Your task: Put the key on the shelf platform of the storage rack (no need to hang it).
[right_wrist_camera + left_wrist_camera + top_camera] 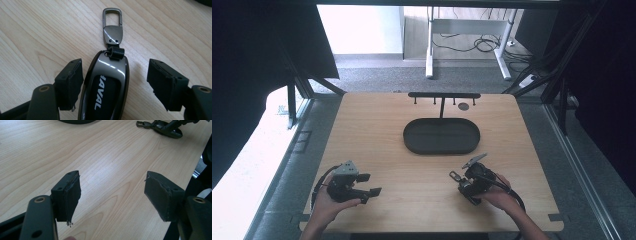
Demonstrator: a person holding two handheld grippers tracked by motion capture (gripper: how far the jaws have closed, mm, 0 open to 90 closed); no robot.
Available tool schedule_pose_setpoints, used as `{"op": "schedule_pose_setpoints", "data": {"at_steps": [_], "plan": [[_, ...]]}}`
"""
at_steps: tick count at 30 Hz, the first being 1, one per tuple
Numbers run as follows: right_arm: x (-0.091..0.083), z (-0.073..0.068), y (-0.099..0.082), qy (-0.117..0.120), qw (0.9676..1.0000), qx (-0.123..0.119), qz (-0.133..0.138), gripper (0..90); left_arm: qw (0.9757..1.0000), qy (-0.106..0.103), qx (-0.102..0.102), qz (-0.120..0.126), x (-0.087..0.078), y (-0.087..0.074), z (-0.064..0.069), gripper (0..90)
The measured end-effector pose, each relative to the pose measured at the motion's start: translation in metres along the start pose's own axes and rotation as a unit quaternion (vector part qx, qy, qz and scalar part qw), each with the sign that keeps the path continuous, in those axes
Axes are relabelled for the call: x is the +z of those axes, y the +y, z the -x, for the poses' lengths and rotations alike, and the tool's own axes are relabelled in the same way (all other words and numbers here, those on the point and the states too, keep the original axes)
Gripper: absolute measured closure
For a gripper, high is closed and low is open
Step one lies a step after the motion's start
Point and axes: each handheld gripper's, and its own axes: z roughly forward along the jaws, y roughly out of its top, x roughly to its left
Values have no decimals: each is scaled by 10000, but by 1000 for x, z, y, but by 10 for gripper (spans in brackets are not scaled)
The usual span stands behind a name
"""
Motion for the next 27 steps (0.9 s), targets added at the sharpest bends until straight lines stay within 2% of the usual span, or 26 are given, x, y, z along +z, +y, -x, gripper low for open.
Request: {"op": "schedule_pose_setpoints", "data": {"at_steps": [12, 20, 27], "plan": [[6, -2, 0, 85, 9997, -4, -248, 386, 10000, -2, 14, -28, 0, 0, -1, 296], [4, -2, 0, 61, 9997, -4, -256, 478, 10000, -1, 17, -33, 0, 0, -1, 296], [4, 1, 0, 64, 9996, 35, -291, 494, 10000, -12, -6, -21, 1, 0, -1, 296]]}}
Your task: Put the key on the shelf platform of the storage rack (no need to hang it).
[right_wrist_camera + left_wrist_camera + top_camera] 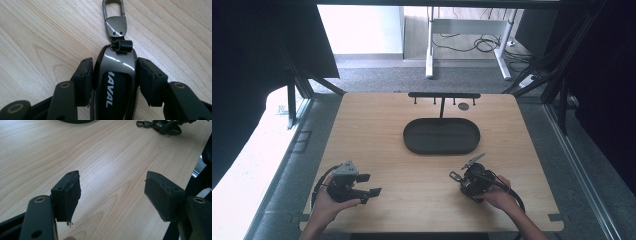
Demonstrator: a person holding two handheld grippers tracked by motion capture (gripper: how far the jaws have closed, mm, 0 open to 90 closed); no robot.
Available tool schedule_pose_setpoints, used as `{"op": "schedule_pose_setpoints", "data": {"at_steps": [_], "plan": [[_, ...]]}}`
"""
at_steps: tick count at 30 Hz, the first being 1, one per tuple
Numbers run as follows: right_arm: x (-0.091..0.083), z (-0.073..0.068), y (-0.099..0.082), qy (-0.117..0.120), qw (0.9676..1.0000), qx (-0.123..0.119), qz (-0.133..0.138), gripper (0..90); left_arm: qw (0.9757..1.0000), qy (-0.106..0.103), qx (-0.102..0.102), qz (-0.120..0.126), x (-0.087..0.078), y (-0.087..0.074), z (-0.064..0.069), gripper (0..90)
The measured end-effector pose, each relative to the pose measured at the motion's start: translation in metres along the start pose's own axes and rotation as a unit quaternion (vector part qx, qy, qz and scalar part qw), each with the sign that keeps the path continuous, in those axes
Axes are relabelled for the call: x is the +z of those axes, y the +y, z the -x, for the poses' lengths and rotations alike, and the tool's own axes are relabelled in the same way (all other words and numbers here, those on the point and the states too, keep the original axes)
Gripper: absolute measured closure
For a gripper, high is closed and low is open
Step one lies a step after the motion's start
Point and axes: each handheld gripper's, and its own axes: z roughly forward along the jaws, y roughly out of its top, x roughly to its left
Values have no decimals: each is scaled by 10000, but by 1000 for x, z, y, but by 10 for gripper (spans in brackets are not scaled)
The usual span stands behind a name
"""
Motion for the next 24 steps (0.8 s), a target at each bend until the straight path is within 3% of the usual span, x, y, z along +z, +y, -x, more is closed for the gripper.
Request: {"op": "schedule_pose_setpoints", "data": {"at_steps": [4, 11, 14, 24], "plan": [[0, 1, 0, -30, 10000, 7, 6, 496, 10000, -9, 1, -9, 0, 0, 0, 296], [-5, 8, -2, 286, 9996, 65, 52, 500, 10000, 3, -19, 7, 0, 0, -1, 296], [-10, 13, -3, 427, 9989, 137, 162, 500, 10000, 5, -10, 4, 0, 0, -1, 296], [-30, 19, -1, 551, 9971, 163, 491, 501, 10000, 17, 11, 21, -2, 0, -1, 296]]}}
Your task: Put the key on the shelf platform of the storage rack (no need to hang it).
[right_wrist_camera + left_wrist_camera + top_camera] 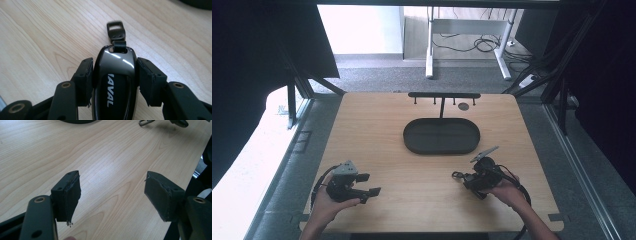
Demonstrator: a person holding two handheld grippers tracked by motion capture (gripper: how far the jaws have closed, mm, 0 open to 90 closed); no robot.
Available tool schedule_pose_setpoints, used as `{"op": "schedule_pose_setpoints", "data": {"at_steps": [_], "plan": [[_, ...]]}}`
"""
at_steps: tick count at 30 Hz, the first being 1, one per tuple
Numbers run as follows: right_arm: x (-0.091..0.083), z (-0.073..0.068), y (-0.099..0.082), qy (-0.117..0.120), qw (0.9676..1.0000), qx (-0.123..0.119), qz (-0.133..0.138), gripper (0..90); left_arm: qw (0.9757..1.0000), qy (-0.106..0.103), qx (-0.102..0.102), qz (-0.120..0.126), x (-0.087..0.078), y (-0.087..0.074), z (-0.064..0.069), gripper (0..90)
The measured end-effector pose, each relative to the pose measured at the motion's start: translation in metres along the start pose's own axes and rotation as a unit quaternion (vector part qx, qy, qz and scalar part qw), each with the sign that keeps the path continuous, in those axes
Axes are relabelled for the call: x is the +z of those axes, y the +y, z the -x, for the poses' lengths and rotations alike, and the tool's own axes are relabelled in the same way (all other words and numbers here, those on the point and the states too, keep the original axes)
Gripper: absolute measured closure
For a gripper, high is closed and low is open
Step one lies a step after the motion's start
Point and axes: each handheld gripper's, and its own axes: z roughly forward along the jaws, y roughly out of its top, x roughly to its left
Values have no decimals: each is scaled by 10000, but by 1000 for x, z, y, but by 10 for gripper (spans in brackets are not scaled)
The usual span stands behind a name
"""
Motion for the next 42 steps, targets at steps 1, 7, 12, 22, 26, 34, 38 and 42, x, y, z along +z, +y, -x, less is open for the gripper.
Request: {"op": "schedule_pose_setpoints", "data": {"at_steps": [1, 7, 12, 22, 26, 34, 38, 42], "plan": [[-3, 0, 1, 15, 10000, 24, 39, 501, 10000, -4, 9, 7, 0, 0, 0, 296], [-16, 0, 6, -1, 9999, -35, 165, 501, 10000, -48, 1, 8, 0, 0, -1, 295], [-23, -1, 11, -16, 9997, -99, 210, 501, 10000, -45, -15, 54, -2, 0, 1, 296], [-30, 0, 21, -30, 9995, -156, 262, 501, 10000, -28, -24, 49, -2, 0, 0, 296], [-31, 2, 26, 33, 9995, -144, 281, 501, 10000, -29, -17, 38, -2, 0, -1, 296], [-30, 7, 36, -23, 9994, -170, 287, 501, 10000, -29, -29, 22, 0, 0, -1, 295], [-31, 8, 42, -70, 9992, -196, 334, 501, 10000, -34, -25, 21, -1, 0, -1, 296], [-31, 10, 48, -65, 9992, -219, 323, 501, 10000, -18, -33, 27, -1, 0, -1, 295]]}}
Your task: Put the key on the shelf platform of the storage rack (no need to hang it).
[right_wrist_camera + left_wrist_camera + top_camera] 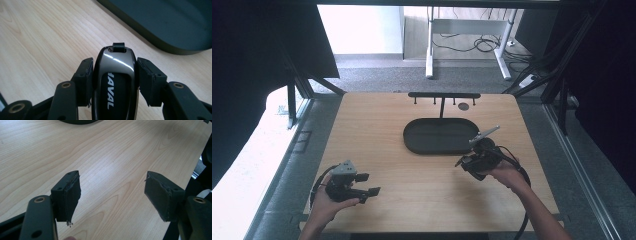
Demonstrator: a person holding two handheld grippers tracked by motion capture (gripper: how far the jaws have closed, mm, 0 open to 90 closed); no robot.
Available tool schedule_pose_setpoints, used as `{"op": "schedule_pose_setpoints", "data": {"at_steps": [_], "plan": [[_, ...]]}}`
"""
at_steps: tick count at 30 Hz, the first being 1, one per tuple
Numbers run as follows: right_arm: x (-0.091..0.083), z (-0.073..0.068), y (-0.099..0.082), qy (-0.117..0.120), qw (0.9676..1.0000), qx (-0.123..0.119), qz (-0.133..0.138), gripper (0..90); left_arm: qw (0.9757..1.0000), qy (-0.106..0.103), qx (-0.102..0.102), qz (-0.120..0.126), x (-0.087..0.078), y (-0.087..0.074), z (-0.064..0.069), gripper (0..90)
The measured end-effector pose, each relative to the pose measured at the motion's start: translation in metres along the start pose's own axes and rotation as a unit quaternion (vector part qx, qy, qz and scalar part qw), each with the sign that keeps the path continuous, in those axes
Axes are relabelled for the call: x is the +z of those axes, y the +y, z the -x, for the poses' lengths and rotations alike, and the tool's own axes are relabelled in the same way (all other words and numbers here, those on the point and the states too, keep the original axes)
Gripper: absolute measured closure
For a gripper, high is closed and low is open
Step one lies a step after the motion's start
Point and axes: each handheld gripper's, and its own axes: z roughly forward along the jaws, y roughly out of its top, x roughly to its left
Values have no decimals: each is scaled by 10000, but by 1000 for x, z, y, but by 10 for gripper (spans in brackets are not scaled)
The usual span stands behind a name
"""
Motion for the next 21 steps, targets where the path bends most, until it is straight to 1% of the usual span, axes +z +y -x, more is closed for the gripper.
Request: {"op": "schedule_pose_setpoints", "data": {"at_steps": [4, 6, 7, 10, 14, 18, 21], "plan": [[-1, 1, 8, 5, 10000, -36, 5, 501, 10000, -12, 1, -18, 1, 0, 0, 296], [-2, 1, 8, 1, 10000, -31, 23, 501, 10000, -14, 3, -18, 1, 0, 0, 295], [-1, 2, 12, 26, 10000, -18, 21, 501, 10000, -6, -2, -13, 1, 0, 0, 296], [-1, 2, 16, -24, 10000, -65, 10, 501, 10000, -2, -1, -11, 0, -1, -1, 295], [-1, 2, 21, -24, 10000, -93, 17, 501, 10000, -5, 1, -14, 0, 0, -1, 295], [-1, 3, 25, 6, 10000, -51, 79, 501, 10000, -3, 1, -16, 0, -1, -1, 295], [0, 3, 27, -18, 9999, -95, 29, 501, 10000, -6, -8, -18, 0, -1, -1, 295]]}}
